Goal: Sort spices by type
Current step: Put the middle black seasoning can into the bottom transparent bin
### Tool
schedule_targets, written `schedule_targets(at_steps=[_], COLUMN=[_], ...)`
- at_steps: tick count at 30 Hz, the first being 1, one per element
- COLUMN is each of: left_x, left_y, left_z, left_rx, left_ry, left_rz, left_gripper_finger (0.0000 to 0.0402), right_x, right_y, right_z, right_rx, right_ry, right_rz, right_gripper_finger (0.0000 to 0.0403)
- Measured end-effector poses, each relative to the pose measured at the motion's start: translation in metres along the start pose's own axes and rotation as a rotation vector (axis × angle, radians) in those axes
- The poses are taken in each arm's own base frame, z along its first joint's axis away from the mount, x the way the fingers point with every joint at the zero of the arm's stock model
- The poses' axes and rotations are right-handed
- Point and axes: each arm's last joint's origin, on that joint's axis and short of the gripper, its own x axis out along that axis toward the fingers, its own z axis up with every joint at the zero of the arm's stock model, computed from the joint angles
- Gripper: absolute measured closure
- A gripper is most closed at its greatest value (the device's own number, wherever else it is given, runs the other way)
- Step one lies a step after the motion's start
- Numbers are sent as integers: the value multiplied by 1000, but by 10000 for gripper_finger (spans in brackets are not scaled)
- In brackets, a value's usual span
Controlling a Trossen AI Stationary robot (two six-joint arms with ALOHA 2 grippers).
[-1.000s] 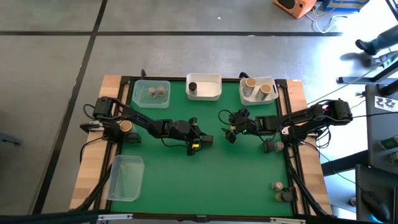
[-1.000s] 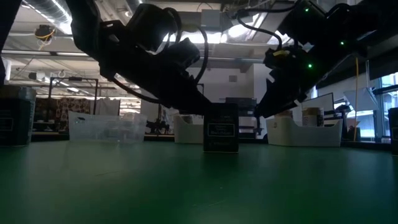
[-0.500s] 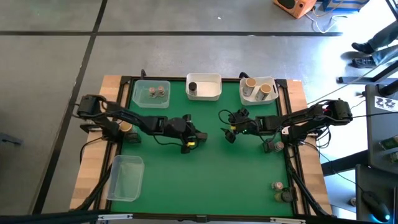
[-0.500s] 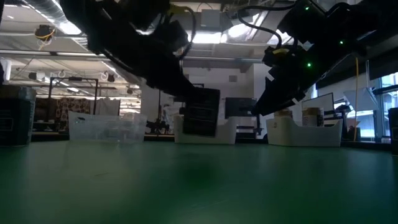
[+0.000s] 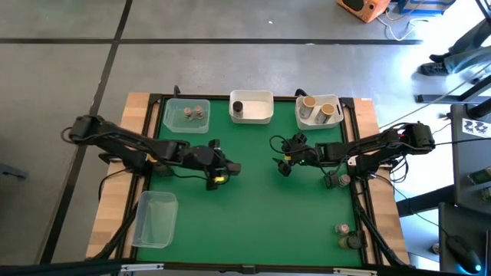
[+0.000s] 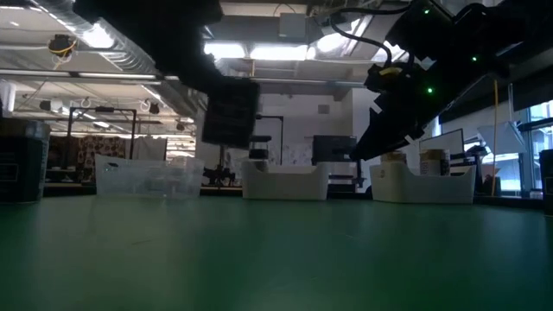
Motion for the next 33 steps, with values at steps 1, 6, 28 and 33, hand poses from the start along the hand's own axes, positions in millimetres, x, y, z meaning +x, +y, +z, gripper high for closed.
schedule_targets(at_steps=[1, 6, 28, 33], left_x=[-5, -26, -150, -162], left_y=[-1, -7, -19, -25], left_z=[0, -3, -42, -50], left_rx=[-4, -33, -390, -445], left_ry=[1, 44, 217, 299], left_rz=[1, -10, -269, -357], left_gripper_finger=[284, 284, 284, 284], right_x=[0, 0, 0, 0], right_y=[0, 0, -1, -2], right_z=[0, 0, 1, 1], right_rx=[0, 0, 0, 0], right_ry=[0, 0, -15, -20], right_rz=[0, 0, -47, -66], right_gripper_finger=[13, 13, 13, 13])
